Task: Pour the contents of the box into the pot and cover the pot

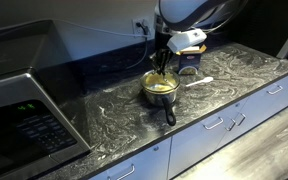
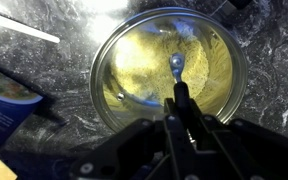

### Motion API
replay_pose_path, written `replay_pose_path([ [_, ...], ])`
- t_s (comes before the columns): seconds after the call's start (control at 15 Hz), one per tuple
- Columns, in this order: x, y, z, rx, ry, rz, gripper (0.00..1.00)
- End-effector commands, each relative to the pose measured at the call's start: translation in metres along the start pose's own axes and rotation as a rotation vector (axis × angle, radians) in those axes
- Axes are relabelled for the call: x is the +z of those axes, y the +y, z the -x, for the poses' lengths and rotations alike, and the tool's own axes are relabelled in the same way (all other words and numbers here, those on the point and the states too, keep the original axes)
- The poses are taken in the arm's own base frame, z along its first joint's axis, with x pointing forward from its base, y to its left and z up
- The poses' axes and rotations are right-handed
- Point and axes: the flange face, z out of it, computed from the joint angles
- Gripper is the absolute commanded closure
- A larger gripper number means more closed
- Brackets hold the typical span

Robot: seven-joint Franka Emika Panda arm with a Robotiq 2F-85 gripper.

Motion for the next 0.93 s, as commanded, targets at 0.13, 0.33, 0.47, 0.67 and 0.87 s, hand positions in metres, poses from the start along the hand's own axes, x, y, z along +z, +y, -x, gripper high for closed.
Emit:
replay_pose_path([
  [0.13,-0.022,0.0,0.004,0.044,0.063,-0.051,0.96],
  [0.33,-0.035,0.003,0.01,0.065,0.121,-0.062,0.96],
  [0.47,-0.04,0.004,0.014,0.076,0.151,-0.066,0.96],
  [0.67,-0.042,0.005,0.023,0.094,0.166,-0.054,0.96],
  [0.87,-0.038,0.008,0.029,0.117,0.177,-0.049,0.96],
])
